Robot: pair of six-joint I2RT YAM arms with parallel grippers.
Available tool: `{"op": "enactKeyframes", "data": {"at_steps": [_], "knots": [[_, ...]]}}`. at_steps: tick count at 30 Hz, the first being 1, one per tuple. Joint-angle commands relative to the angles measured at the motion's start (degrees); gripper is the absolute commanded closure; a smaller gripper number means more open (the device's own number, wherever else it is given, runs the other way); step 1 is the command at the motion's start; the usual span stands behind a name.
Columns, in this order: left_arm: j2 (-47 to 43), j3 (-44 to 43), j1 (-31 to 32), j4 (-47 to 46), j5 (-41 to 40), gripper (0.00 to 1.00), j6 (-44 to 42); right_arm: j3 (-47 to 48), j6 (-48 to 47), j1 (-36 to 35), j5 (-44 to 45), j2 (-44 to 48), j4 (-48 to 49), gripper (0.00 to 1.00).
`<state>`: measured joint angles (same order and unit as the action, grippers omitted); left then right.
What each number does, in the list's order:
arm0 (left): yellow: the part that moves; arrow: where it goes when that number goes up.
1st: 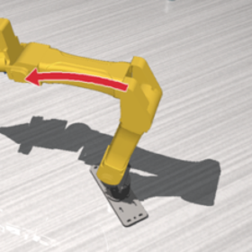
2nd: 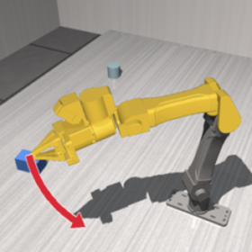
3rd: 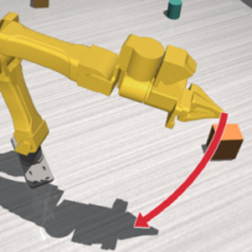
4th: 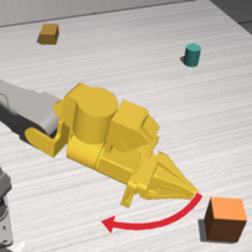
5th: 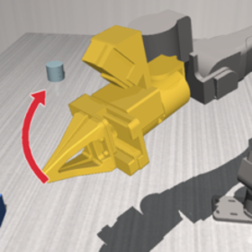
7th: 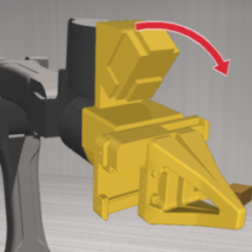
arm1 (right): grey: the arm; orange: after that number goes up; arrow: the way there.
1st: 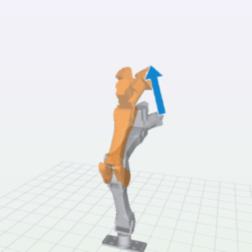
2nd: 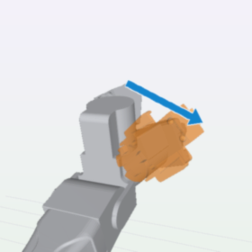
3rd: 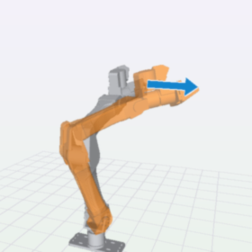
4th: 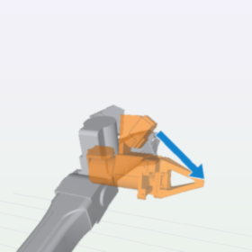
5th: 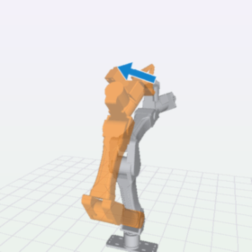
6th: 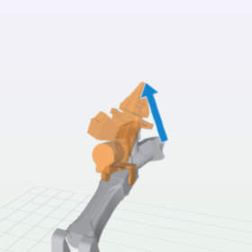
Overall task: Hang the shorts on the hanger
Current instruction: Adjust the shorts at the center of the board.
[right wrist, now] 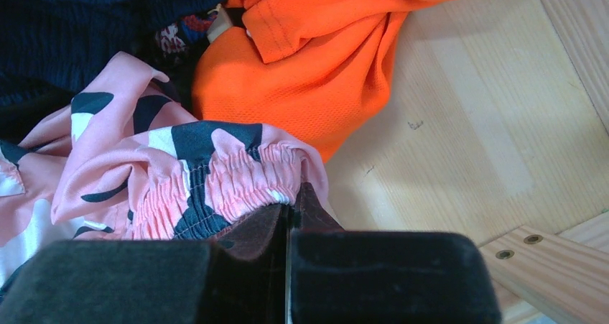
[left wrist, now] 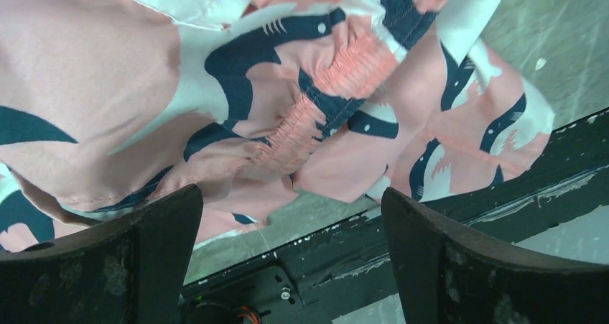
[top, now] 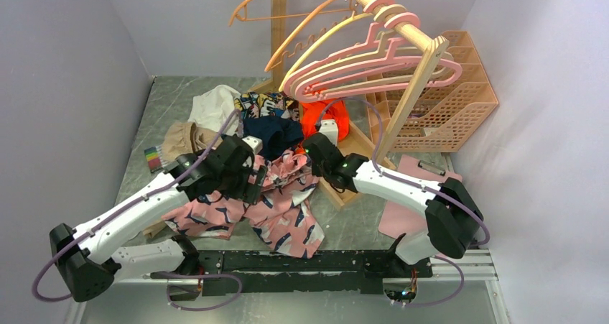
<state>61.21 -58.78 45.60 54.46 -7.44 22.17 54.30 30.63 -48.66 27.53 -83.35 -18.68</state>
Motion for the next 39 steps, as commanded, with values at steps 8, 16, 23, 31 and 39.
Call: {"op": "enactKeyframes", "data": {"at_steps": [8, 16, 23, 31, 39], "knots": [[5.93, -1.30, 7.48, 6.32, -9.87, 0.01, 7.14, 0.03, -1.08, 1.24, -2.09, 0.27, 1.63, 1.00], [13.41, -3.93, 9.24, 7.24, -20.73, 0.00, 11.67, -0.29, -0.51, 1.23, -4.28, 1.83, 1.46, 1.00], [14.52, -1.86, 9.16, 3.45, -25.38, 0.12, 13.86, -1.58, -0.14, 1.27, -5.54, 4.20, 0.80, 1.00], [11.89, 0.15, 7.07, 0.28, -27.27, 0.33, 13.16, -2.10, -0.66, 1.26, -6.44, 6.01, 0.30, 1.00], [13.73, 3.61, 3.08, -4.45, -24.32, 0.31, 11.25, -2.69, -1.57, 1.26, -9.84, 8.81, 0.12, 1.00]]}}
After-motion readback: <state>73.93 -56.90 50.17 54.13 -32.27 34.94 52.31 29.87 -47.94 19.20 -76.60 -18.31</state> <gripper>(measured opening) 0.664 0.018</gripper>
